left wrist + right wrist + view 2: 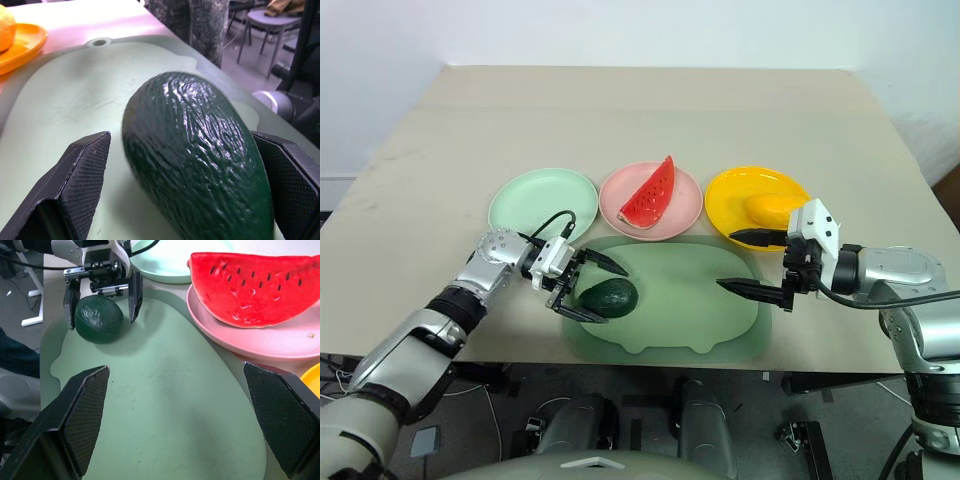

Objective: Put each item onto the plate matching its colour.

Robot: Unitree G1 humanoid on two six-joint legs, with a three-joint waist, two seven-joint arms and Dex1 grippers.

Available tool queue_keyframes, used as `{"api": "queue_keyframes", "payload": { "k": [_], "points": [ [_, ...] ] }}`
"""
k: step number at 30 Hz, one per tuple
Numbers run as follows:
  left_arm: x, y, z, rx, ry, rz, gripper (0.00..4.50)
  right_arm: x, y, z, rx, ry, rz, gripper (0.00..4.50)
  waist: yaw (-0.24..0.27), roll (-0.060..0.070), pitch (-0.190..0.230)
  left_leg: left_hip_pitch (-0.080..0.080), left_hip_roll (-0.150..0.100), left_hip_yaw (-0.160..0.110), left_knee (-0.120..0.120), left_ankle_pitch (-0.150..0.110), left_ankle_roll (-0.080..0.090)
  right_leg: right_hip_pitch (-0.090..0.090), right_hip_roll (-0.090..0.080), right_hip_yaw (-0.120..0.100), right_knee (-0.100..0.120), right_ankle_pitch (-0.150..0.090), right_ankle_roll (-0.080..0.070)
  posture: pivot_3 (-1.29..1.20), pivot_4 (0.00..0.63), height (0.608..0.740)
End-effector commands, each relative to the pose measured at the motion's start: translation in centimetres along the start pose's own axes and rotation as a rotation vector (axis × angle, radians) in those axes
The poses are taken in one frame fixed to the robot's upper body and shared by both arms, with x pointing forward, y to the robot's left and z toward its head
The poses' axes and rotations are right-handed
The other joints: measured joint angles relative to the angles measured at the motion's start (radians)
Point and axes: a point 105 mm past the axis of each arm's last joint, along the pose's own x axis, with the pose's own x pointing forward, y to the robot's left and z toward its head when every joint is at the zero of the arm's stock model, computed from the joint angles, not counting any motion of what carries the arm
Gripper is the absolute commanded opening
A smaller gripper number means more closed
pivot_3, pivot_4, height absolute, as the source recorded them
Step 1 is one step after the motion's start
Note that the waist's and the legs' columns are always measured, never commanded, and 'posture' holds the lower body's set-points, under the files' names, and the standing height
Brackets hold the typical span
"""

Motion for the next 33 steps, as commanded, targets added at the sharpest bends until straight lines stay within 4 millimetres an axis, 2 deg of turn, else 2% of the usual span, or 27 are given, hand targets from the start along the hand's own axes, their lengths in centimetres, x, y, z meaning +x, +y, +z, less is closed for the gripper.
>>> {"api": "queue_keyframes", "payload": {
  "k": [1, 3, 5, 12, 18, 24, 32, 33],
  "points": [
    [-0.4, 0.2, 0.5, 0.007, -0.006, 0.014, 3.93, 0.3, 0.2, 0.6, -0.019, -0.023, 0.01, 4.5, 0.0, 0.0, 0.0, 0.0, 0.0, 0.0, 0.0, 0.0, 0.0, 0.0, 0.0, 0.0, 0.0, 0.0, 0.0, 0.0, 0.15, 0.736],
    [-0.4, 0.1, 0.5, 0.003, -0.005, 0.015, 3.33, 0.4, 0.2, 0.6, -0.019, -0.025, 0.011, 4.5, 0.0, 0.0, 0.0, 0.0, 0.0, 0.0, 0.0, 0.0, 0.0, 0.0, 0.0, 0.0, 0.0, 0.0, 0.0, 0.0, 0.15, 0.736],
    [-0.7, 0.0, 0.6, 0.0, -0.003, 0.02, 2.92, 0.5, 0.1, 0.6, -0.019, -0.025, 0.013, 4.5, 0.0, 0.0, 0.0, 0.0, 0.0, 0.0, 0.0, 0.0, 0.0, 0.0, 0.0, 0.0, 0.0, 0.0, 0.0, 0.0, 0.15, 0.736],
    [-2.6, 0.9, 2.5, 0.014, -0.046, 0.107, 2.92, 0.6, 0.2, 0.5, -0.011, -0.028, 0.02, 4.5, 0.0, 0.0, 0.0, 0.0, 0.0, 0.0, 0.0, 0.0, 0.0, 0.0, 0.0, 0.0, 0.0, 0.0, 0.0, 0.0, 0.15, 0.736],
    [-3.4, 0.5, 2.3, 0.016, -0.031, 0.136, 2.92, 0.7, 0.1, 0.2, -0.002, -0.025, 0.027, 4.5, 0.0, 0.0, 0.0, 0.0, 0.0, 0.0, 0.0, 0.0, 0.0, 0.0, 0.0, 0.0, 0.0, 0.0, 0.0, 0.0, 0.15, 0.736],
    [-2.8, 0.2, 3.1, 0.025, -0.045, 0.11, 2.92, 0.8, 0.1, 0.2, -0.001, -0.023, 0.033, 4.5, 0.001, 0.0, 0.0, 0.0, 0.0, 0.0, 0.0, 0.0, 0.0, 0.0, 0.0, 0.0, 0.0, 0.0, 0.0, 0.0, 0.15, 0.736],
    [-1.7, 2.2, 5.1, -0.063, -0.064, 0.12, 2.92, 0.7, 0.2, 0.2, 0.004, -0.026, 0.028, 4.5, 0.0, 0.0, 0.0, 0.0, 0.0, 0.0, 0.0, 0.0, 0.0, 0.0, 0.0, 0.0, 0.0, 0.0, 0.0, 0.0, 0.15, 0.736],
    [-1.6, 2.3, 5.2, -0.069, -0.061, 0.124, 3.09, 0.7, 0.2, 0.2, 0.004, -0.026, 0.027, 4.5, 0.0, 0.0, 0.0, 0.0, 0.0, 0.0, 0.0, 0.0, 0.0, 0.0, 0.0, 0.0, 0.0, 0.0, 0.0, 0.0, 0.15, 0.736]
  ]
}}
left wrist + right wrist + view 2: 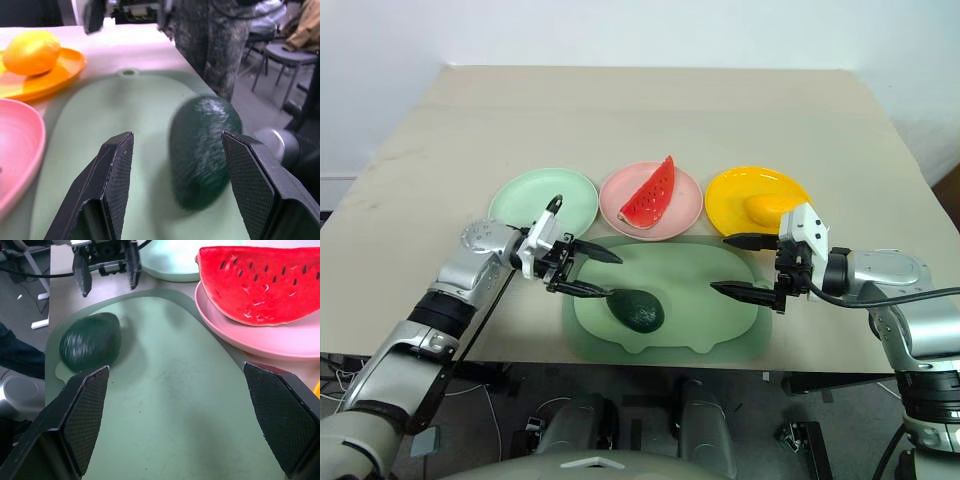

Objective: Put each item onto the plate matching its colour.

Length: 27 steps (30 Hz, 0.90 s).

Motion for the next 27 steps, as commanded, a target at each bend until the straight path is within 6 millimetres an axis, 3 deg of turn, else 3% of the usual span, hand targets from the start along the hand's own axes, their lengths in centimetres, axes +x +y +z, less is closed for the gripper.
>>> {"api": "queue_keyframes", "payload": {
  "k": [1, 5, 14, 27],
  "points": [
    [0.1, 0.8, 1.7, 0.021, -0.004, 0.013, 3.3, -0.1, 0.1, 0.7, -0.025, -0.02, 0.0, 4.5, 0.0, 0.0, 0.0, 0.0, 0.0, 0.0, 0.0, 0.0, 0.0, 0.0, 0.0, 0.0, 0.0, 0.0, 0.0, 0.0, 0.15, 0.736],
    [0.5, 0.4, 2.6, 0.062, -0.006, -0.029, 4.47, -0.1, 0.1, 0.6, -0.024, -0.017, -0.005, 4.5, 0.0, 0.0, 0.0, 0.0, 0.0, 0.0, 0.0, 0.0, 0.0, 0.0, 0.0, 0.0, 0.0, 0.0, 0.0, 0.0, 0.15, 0.736],
    [2.1, -0.9, 2.3, 0.077, 0.085, -0.127, 4.47, -0.4, 0.2, 0.3, -0.017, -0.005, -0.013, 4.5, 0.001, 0.0, 0.0, 0.0, 0.0, 0.0, 0.0, 0.0, 0.0, 0.0, 0.0, 0.0, 0.0, 0.0, 0.0, 0.0, 0.15, 0.736],
    [4.2, -1.0, 1.4, 0.094, 0.166, -0.176, 4.47, -2.6, 1.1, -1.3, -0.05, 0.044, -0.008, 4.5, 0.0, 0.0, 0.0, 0.0, 0.0, 0.0, 0.0, 0.0, 0.0, 0.001, 0.0, 0.0, 0.0, 0.0, 0.0, 0.0, 0.15, 0.736]
  ]
}}
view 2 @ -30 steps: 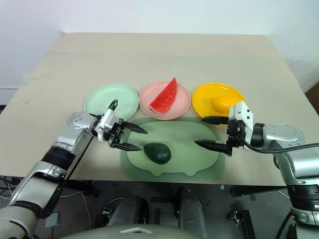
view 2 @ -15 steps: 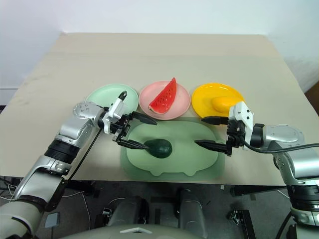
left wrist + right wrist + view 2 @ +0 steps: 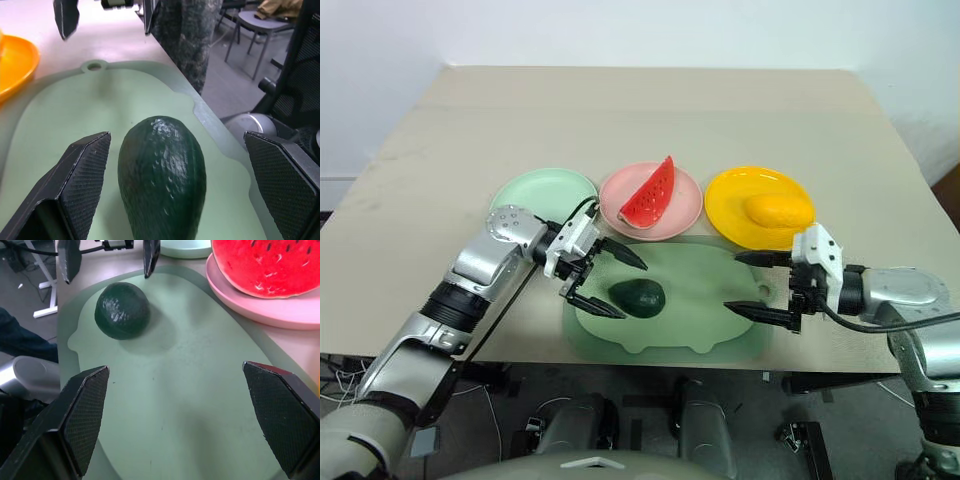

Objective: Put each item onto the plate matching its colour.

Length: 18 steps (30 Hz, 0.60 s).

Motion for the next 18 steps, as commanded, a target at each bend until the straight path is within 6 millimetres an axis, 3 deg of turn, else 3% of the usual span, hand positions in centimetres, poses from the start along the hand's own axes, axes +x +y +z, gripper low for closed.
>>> {"api": "queue_keyframes", "payload": {
  "k": [1, 18],
  "points": [
    [0.8, 0.3, 0.5, 0.059, 0.035, -0.014, 4.47, -0.7, -0.2, 0.5, -0.038, -0.003, -0.023, 4.5, 0.0, 0.0, 0.0, 0.0, 0.0, 0.0, 0.0, 0.0, 0.0, 0.0, 0.0, 0.0, 0.0, 0.0, 0.0, 0.0, 0.15, 0.736],
    [3.0, 0.6, -1.9, 0.061, 0.112, -0.015, 4.47, -0.1, 0.1, 0.8, -0.025, -0.025, -0.031, 4.5, 0.0, 0.0, 0.0, 0.0, 0.0, 0.0, 0.0, 0.0, 0.0, 0.0, 0.0, 0.0, 0.0, 0.0, 0.0, 0.0, 0.15, 0.736]
  ]
}}
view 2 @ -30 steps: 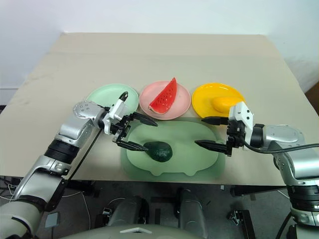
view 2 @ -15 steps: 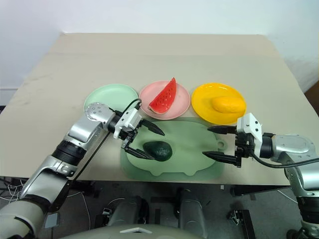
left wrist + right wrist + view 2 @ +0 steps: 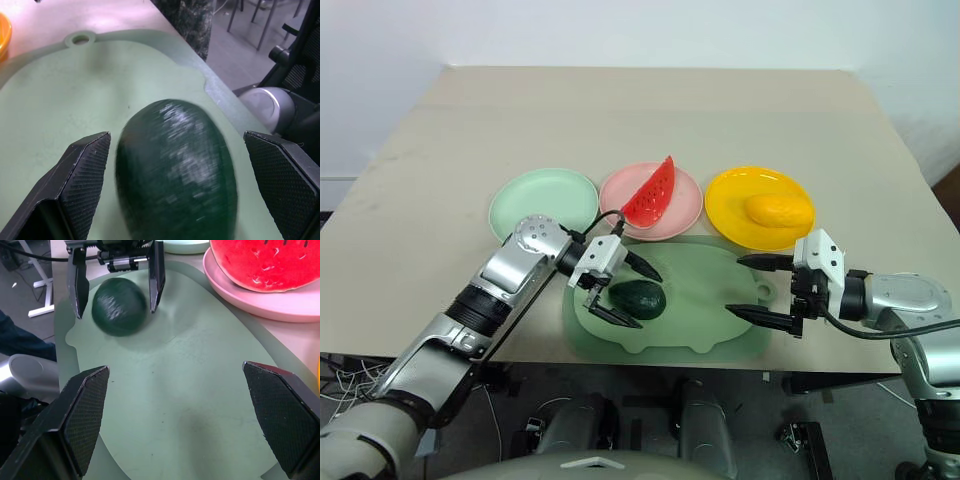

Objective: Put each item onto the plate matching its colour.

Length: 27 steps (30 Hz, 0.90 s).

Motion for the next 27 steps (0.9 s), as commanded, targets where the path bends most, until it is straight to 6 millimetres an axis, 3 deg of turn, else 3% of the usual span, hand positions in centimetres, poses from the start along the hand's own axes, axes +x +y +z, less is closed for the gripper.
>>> {"api": "queue_keyframes", "payload": {
  "k": [1, 10, 13, 16, 27],
  "points": [
    [0.2, 0.0, -0.1, 0.024, 0.011, -0.009, 4.47, -0.1, 0.1, 1.1, -0.036, -0.029, -0.004, 4.5, 0.0, 0.0, 0.0, 0.0, 0.0, 0.0, 0.0, 0.0, 0.0, 0.0, 0.0, 0.0, 0.0, 0.0, 0.0, 0.0, 0.15, 0.736],
    [0.5, -0.2, -0.5, 0.024, 0.008, -0.009, 4.47, -0.1, -0.1, 1.2, -0.031, -0.03, -0.008, 4.5, 0.0, 0.0, 0.0, 0.0, 0.0, 0.0, 0.0, 0.0, 0.0, 0.0, 0.0, 0.0, 0.0, 0.0, 0.0, 0.0, 0.15, 0.736],
    [0.5, -0.2, -0.5, 0.023, 0.001, -0.003, 3.93, 0.1, 0.0, 1.3, -0.029, -0.033, -0.006, 4.5, 0.0, 0.0, 0.0, 0.0, 0.0, 0.0, 0.0, 0.0, 0.0, 0.0, 0.0, 0.0, 0.0, 0.0, 0.0, 0.0, 0.15, 0.736],
    [0.6, -0.2, -0.6, 0.023, 0.002, -0.005, 3.09, 0.2, -0.1, 1.2, -0.026, -0.035, -0.008, 4.5, 0.0, 0.0, 0.0, 0.0, 0.0, 0.0, 0.0, 0.0, 0.0, 0.0, 0.0, 0.0, 0.0, 0.0, 0.0, 0.0, 0.15, 0.736],
    [-0.3, 0.9, 0.5, 0.054, -0.038, 0.055, 3.1, 0.3, -0.1, 1.2, -0.021, -0.042, -0.008, 4.5, 0.0, 0.0, 0.0, 0.0, 0.0, 0.0, 0.0, 0.0, 0.0, 0.0, 0.0, 0.0, 0.0, 0.0, 0.0, 0.0, 0.15, 0.736]
  ]
}}
